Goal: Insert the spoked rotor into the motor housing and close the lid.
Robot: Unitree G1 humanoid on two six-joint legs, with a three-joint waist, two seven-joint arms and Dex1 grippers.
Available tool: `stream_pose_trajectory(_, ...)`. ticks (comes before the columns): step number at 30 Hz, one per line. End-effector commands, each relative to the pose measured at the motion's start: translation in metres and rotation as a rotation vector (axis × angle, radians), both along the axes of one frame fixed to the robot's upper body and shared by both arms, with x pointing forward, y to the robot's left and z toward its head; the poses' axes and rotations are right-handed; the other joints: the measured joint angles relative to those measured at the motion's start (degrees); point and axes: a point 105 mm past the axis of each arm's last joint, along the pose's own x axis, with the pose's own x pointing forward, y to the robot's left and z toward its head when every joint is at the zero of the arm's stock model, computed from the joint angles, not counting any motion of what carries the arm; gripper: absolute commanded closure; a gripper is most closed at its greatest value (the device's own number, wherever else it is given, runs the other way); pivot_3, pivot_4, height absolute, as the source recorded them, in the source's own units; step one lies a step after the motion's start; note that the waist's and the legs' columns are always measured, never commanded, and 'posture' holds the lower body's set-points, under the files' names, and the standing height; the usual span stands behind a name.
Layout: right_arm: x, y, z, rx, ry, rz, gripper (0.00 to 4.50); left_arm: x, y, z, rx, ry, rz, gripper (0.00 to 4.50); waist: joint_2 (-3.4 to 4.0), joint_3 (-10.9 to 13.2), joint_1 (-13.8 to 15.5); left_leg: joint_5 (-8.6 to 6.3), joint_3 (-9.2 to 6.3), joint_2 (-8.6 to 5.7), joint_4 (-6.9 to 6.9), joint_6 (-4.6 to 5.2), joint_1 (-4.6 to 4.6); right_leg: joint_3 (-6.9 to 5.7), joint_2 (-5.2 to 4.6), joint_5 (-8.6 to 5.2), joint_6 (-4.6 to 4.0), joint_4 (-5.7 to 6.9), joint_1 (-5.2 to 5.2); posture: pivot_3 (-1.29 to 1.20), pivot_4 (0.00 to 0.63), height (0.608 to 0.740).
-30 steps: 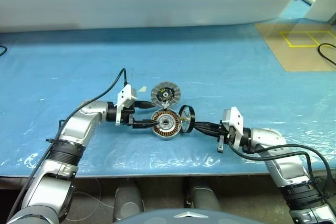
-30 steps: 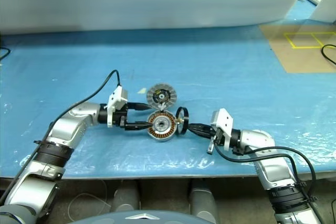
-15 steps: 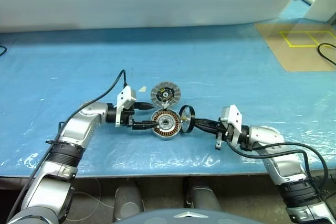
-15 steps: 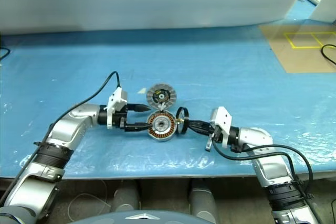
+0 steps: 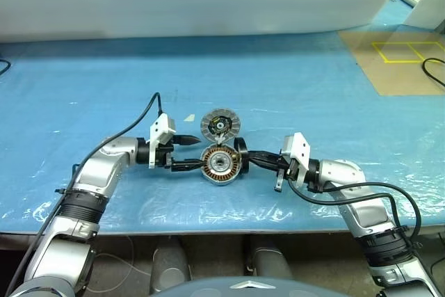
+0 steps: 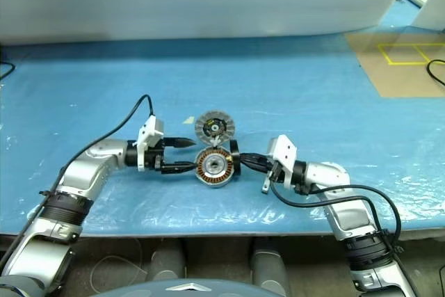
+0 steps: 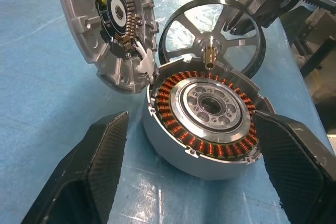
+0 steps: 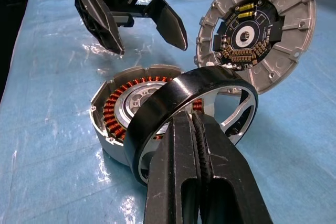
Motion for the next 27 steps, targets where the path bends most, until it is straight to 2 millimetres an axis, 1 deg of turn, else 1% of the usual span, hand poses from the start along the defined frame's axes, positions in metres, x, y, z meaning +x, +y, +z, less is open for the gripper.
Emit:
stream_pose_trajectory(1, -0.002, 0.007, 0.017, 0.014, -0.058, 0.04, 4.5, 0.001, 0.001, 0.011, -0.015, -0.045, 0.008, 0.54, 0.0, 0.0, -0.01, 0.0, 0.0, 0.0, 0.0, 0.0, 0.0, 0.0, 0.0, 0.0, 0.0, 0.0, 0.0, 0.0, 0.15, 0.74)
stream_pose_trajectory(4, -0.002, 0.005, 0.016, 0.007, -0.046, 0.042, 4.5, 0.001, 0.002, 0.011, -0.019, -0.045, 0.012, 0.54, 0.0, 0.0, 0.0, 0.0, 0.0, 0.0, -0.01, 0.0, 0.0, 0.0, 0.0, 0.0, 0.0, 0.0, 0.0, 0.0, 0.15, 0.74)
stream_pose_trajectory(8, -0.003, -0.007, 0.004, -0.053, -0.013, 0.032, 4.5, 0.001, 0.004, 0.01, -0.018, -0.041, 0.024, 0.54, 0.0, 0.0, 0.01, 0.0, 0.0, -0.01, -0.02, 0.0, -0.01, 0.0, 0.0, 0.0, 0.0, -0.04, 0.0, 0.0, 0.15, 0.74)
stream_pose_trajectory(12, -0.002, -0.015, -0.003, -0.09, 0.0, 0.02, 4.5, 0.002, 0.004, 0.01, -0.025, -0.038, 0.03, 0.54, 0.0, 0.0, 0.0, 0.0, 0.0, -0.01, -0.02, 0.0, 0.0, 0.0, 0.0, 0.0, 0.0, -0.03, 0.0, 0.0, 0.15, 0.74)
stream_pose_trajectory(17, -0.003, -0.018, -0.006, -0.101, 0.009, 0.018, 4.5, 0.001, 0.005, 0.011, -0.03, -0.043, 0.027, 0.54, 0.0, 0.0, -0.06, 0.0, 0.01, 0.0, -0.02, 0.0, 0.04, 0.01, 0.0, 0.0, 0.0, -0.01, 0.02, 0.0, 0.15, 0.74)
stream_pose_trajectory(20, -0.003, -0.02, -0.007, -0.111, 0.011, 0.016, 4.5, -0.001, 0.007, 0.015, -0.057, -0.044, 0.024, 0.54, 0.0, 0.0, -0.06, 0.0, 0.01, 0.0, -0.01, 0.0, 0.04, 0.01, 0.0, 0.0, 0.0, -0.01, 0.03, 0.0, 0.15, 0.74)
stream_pose_trajectory(27, -0.001, -0.023, -0.008, -0.119, 0.006, 0.013, 4.5, -0.006, 0.016, 0.019, -0.07, -0.082, 0.044, 0.54, 0.0, 0.0, -0.04, 0.0, 0.01, -0.01, -0.02, 0.01, 0.03, 0.01, 0.0, 0.0, 0.0, -0.02, 0.02, 0.0, 0.15, 0.74)
